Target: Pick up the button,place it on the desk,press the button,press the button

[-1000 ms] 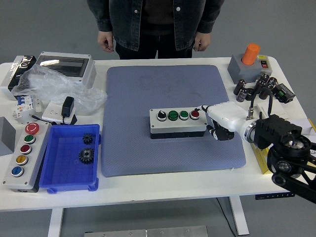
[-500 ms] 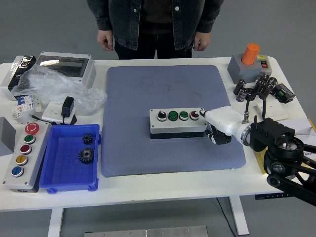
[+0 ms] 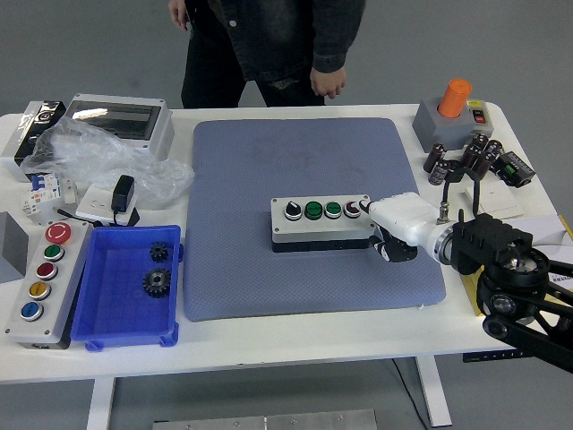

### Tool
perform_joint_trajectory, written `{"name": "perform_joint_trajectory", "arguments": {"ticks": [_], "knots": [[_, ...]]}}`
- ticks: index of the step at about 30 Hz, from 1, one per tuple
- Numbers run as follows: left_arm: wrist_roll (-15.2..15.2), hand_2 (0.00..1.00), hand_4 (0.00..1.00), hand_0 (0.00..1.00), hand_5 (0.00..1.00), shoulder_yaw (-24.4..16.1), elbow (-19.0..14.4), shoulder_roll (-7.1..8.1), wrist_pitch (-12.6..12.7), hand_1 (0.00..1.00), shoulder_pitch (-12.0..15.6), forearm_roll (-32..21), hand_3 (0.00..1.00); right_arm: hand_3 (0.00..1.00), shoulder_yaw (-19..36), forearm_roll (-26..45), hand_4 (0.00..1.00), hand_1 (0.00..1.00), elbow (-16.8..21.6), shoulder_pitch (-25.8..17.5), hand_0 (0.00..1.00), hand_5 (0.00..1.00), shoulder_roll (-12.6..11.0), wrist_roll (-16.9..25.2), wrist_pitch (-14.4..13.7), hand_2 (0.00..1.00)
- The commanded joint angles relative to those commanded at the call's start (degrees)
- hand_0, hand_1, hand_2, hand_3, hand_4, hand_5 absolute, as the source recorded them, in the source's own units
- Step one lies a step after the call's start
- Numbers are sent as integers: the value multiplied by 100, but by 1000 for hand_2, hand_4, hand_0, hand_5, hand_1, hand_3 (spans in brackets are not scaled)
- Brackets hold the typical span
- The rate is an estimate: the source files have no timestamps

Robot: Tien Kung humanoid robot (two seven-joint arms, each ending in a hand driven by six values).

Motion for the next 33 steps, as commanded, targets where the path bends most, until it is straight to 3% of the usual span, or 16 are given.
{"name": "perform_joint_trajectory", "arguments": {"ticks": [11,12,17,18,23,24,29,30,33], "knots": [[12,676,690,706,479,55,7,-13,-6,754,23,-31,677,873,753,220,423,313,203,-161,382,2,-138,522,-451,224],[13,676,691,707,483,59,7,-15,-6,754,25,-34,676,876,792,261,625,325,177,-178,306,186,-121,598,-512,319],[26,676,691,707,483,54,7,-22,-3,754,26,-39,676,876,968,435,625,325,1,-292,306,186,22,839,-688,319],[32,676,691,707,483,50,6,-24,1,754,27,-37,676,914,1006,465,987,627,-52,-325,570,386,72,871,-716,673],[86,676,691,707,483,49,2,-31,24,754,43,-12,676,914,1194,516,987,627,-331,-522,570,386,364,961,-831,673],[93,675,691,707,482,53,2,-30,25,754,46,-12,677,998,1229,528,998,843,-381,-558,825,549,415,980,-854,912],[109,675,691,707,482,50,2,-21,24,754,47,-4,677,998,1421,599,998,843,-593,-747,825,549,610,1069,-943,912],[109,675,691,707,482,47,2,-22,24,755,47,-4,678,998,1442,606,998,899,-607,-766,909,577,620,1077,-948,947],[109,675,691,707,482,51,4,-27,21,755,49,-10,678,998,1501,631,998,899,-635,-816,909,577,636,1102,-958,947]]}}
